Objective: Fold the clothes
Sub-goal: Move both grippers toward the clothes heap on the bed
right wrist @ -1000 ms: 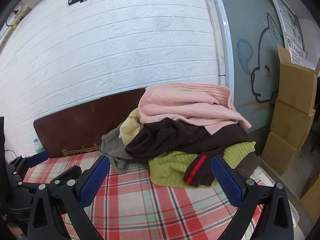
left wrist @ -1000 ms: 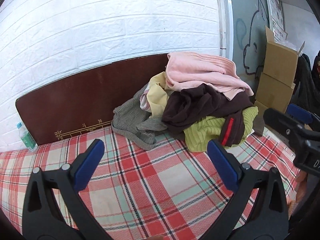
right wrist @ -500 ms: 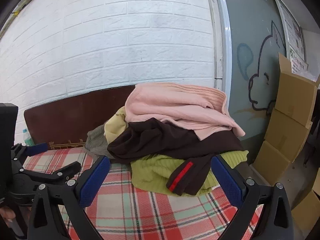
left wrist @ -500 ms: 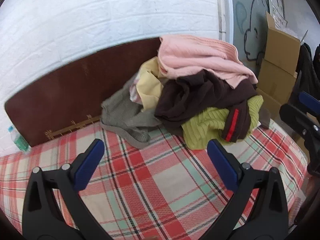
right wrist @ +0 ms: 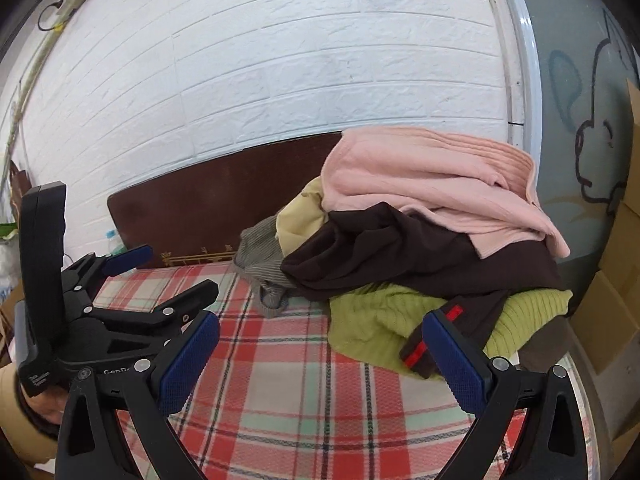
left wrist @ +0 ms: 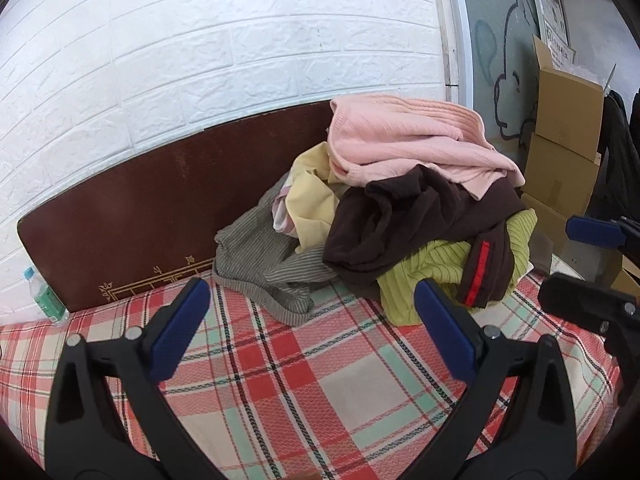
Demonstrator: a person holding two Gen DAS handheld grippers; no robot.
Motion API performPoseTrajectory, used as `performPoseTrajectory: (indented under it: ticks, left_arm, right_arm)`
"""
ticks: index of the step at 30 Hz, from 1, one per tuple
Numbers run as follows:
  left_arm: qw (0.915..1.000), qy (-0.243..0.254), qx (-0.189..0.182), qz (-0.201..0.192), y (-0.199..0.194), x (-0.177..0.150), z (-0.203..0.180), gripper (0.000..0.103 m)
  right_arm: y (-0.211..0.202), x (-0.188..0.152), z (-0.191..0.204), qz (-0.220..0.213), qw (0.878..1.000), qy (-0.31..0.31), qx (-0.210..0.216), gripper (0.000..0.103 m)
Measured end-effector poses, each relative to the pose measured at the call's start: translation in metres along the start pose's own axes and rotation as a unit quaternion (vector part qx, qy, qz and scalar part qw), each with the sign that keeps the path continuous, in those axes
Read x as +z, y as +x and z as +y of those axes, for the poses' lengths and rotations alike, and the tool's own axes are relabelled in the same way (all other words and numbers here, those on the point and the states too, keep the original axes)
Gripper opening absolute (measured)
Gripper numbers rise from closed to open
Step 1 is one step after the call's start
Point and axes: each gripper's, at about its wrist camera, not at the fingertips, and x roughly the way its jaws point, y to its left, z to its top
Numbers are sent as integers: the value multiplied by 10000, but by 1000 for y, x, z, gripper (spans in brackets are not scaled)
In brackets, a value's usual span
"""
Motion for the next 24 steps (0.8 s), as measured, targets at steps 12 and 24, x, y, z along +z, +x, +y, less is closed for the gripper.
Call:
performPoseTrajectory:
  ticks: [12, 24]
  left_arm:
    - [9988, 8, 247, -415, -12, 8, -4, 103]
    - [9995, -303, -96, -11, 31, 22, 6, 103]
  right_arm:
    - [-1, 30, -13, -102, 9991, -177, -384, 103]
    - [42, 58, -35, 161, 9985, -285, -445, 103]
